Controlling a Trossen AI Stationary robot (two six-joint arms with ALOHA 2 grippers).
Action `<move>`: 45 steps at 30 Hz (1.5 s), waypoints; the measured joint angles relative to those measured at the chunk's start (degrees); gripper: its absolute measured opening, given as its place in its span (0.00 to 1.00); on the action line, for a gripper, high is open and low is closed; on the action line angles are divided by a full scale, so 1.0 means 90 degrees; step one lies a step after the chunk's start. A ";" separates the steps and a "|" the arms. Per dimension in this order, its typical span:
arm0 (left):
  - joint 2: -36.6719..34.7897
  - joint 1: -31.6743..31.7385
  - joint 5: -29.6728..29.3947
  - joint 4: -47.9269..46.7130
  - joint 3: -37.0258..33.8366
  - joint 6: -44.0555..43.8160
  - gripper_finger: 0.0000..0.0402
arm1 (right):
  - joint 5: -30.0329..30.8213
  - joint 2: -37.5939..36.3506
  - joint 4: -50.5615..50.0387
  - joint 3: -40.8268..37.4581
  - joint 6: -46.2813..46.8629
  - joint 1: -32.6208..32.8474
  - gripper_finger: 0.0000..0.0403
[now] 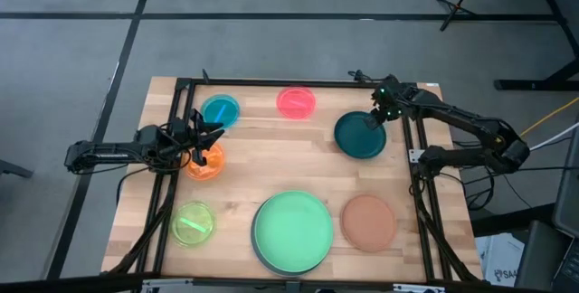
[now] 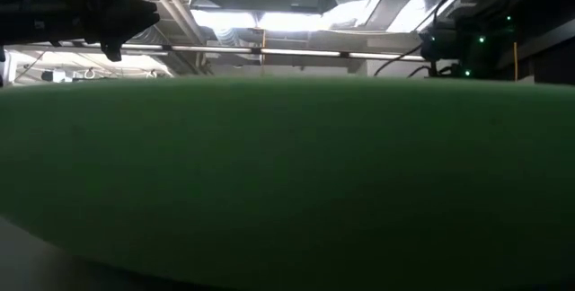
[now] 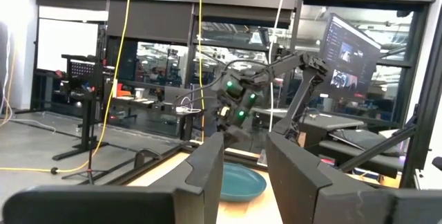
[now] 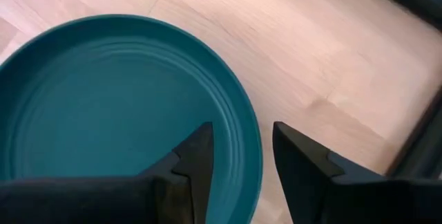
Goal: Stack plastic plates
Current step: Stack the dark blue plate on top of the green plate
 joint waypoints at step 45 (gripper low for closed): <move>-0.0001 0.0000 -0.0168 0.0000 0.0000 0.0000 0.26 | -0.1281 0.0945 0.1362 -0.0799 -0.0306 -0.0433 0.04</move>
